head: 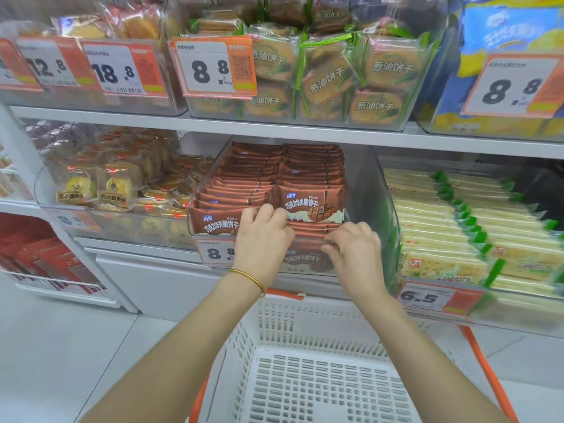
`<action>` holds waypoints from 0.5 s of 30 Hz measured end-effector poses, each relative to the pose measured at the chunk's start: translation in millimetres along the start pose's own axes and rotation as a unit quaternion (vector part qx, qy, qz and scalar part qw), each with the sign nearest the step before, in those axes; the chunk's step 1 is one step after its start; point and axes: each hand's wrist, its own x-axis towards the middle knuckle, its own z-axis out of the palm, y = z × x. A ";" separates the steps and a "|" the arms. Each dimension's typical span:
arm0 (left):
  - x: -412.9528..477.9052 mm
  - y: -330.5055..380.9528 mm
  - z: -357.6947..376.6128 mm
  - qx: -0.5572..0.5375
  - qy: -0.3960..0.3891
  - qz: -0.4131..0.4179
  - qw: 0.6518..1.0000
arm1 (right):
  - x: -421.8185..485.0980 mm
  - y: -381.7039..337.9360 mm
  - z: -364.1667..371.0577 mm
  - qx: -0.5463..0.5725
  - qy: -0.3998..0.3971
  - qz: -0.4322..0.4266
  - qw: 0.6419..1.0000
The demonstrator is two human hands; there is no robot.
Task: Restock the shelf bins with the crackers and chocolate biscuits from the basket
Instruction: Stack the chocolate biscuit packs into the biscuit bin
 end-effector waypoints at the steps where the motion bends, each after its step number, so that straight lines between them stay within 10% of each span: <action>1: 0.6 0.6 -0.3 0.004 -0.001 0.000 1.000 | 0.6 0.8 -0.1 0.002 0.004 -0.003 1.000; 15: 4.6 1.5 7.1 0.024 0.003 -0.012 1.000 | 3.8 4.7 14.0 0.027 0.044 0.001 0.999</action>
